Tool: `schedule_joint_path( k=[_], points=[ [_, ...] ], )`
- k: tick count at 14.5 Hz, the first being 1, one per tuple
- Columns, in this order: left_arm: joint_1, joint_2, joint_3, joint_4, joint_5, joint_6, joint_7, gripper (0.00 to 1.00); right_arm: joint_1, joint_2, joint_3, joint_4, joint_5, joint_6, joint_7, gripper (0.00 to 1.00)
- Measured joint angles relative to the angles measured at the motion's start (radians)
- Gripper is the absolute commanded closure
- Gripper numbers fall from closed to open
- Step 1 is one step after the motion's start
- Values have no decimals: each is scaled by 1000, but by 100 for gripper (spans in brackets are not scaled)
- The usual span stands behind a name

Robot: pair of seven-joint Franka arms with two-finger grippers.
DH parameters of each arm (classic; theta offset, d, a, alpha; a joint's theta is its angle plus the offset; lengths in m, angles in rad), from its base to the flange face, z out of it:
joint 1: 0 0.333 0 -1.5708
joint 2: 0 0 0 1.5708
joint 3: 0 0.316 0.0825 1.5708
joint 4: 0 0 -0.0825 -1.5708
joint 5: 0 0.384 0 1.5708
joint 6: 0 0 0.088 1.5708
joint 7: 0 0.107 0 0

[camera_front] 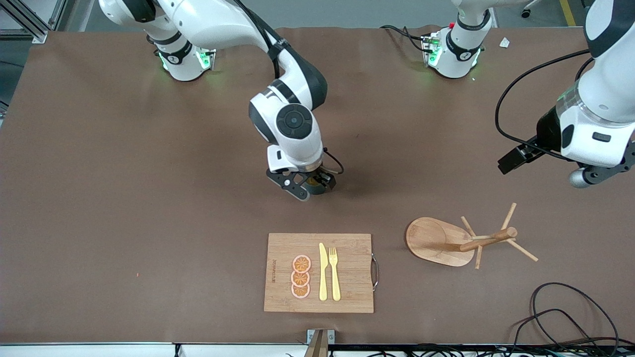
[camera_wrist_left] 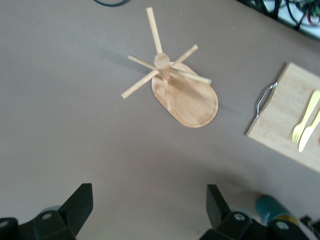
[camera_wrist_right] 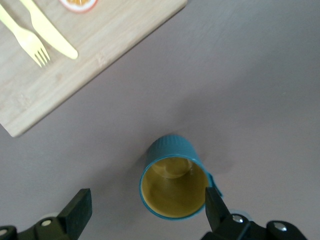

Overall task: Transfer cup from left to right arm and place
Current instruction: 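Lower the right gripper over the mug rim and grasp it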

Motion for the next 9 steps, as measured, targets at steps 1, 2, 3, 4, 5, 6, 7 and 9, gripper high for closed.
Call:
schedule_joint_path(
  k=[1,2,3,4,5,6,7,9],
  points=[
    [2,0,0,0,0,-5,38,0,11,18,0,1,0,25,9,0],
    [10,-1,0,0,0,-11,86,0,20,35,0,2,0,48,16,0],
    [24,-3,-1,0,0,-15,145,0,26,50,0,3,0,64,20,0],
    [41,-6,-1,1,-2,-16,209,0,31,64,-1,4,0,76,22,1],
    [55,-13,1,1,-8,-17,270,0,34,74,-1,5,0,88,23,4],
    [62,-24,8,0,-15,-21,318,0,37,81,-1,6,0,94,24,13],
    [60,-37,23,-4,-22,-28,355,0,41,88,-1,7,0,96,24,27],
    [32,-67,82,-28,-41,-42,408,0,52,103,-1,7,0,101,12,50]
  ],
)
